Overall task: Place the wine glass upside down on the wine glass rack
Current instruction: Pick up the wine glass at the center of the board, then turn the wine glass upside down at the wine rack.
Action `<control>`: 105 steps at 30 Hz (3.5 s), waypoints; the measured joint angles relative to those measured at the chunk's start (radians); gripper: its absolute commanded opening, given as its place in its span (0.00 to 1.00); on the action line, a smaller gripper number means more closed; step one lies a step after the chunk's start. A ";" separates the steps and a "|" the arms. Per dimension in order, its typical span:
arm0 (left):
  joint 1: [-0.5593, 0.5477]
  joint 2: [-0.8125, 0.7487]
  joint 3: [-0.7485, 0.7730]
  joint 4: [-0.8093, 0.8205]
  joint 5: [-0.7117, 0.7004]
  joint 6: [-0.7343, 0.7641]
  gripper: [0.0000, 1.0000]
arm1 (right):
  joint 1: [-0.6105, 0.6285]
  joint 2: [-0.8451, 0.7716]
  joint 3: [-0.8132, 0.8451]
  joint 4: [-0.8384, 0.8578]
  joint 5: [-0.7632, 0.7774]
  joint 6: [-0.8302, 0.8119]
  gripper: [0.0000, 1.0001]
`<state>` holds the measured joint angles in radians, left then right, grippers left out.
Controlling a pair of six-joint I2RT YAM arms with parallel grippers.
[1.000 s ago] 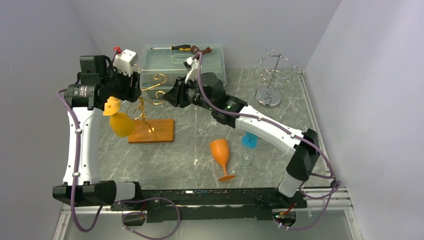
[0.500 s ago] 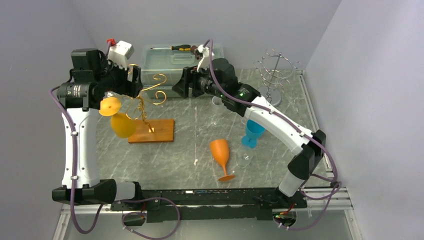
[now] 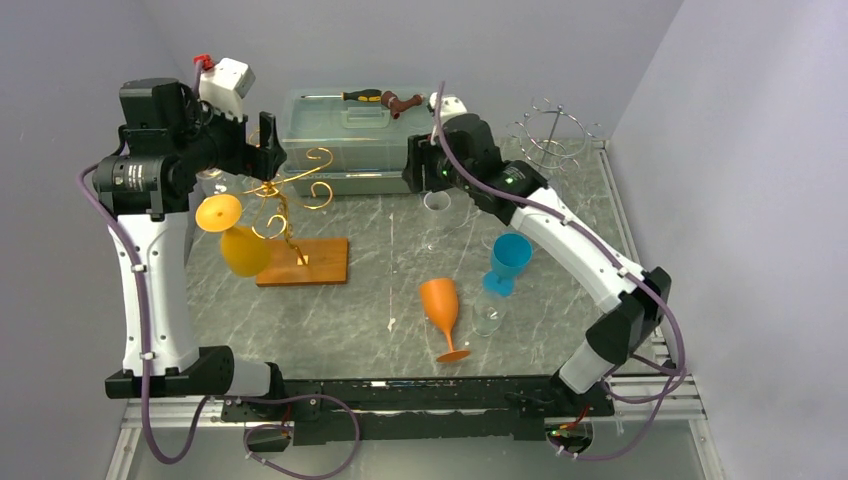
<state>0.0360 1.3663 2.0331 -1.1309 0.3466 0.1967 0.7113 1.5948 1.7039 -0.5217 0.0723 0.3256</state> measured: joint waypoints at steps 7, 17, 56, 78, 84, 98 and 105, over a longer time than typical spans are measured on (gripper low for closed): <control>0.000 0.006 0.064 -0.048 -0.002 -0.031 1.00 | 0.000 0.116 -0.029 -0.051 0.042 -0.051 0.53; 0.000 0.006 0.077 -0.072 -0.004 -0.045 1.00 | 0.001 0.179 -0.043 -0.071 0.080 -0.077 0.49; 0.001 0.006 0.118 -0.134 0.130 -0.057 0.98 | 0.000 -0.081 0.119 -0.134 -0.140 -0.050 0.00; -0.020 0.051 0.079 -0.119 0.480 -0.156 1.00 | 0.000 -0.210 0.126 0.252 -0.392 0.129 0.00; -0.027 0.044 0.035 -0.072 0.483 -0.158 1.00 | 0.002 -0.208 0.107 0.330 -0.449 0.187 0.00; -0.032 0.058 0.020 0.010 0.473 -0.211 0.31 | 0.058 -0.182 0.046 0.426 -0.475 0.225 0.00; -0.030 0.058 0.020 0.004 0.466 -0.210 0.00 | 0.073 -0.179 -0.006 0.470 -0.475 0.217 0.15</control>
<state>0.0059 1.4246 2.0533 -1.1271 0.8124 -0.0135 0.7845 1.4155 1.6978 -0.0521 -0.4023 0.5430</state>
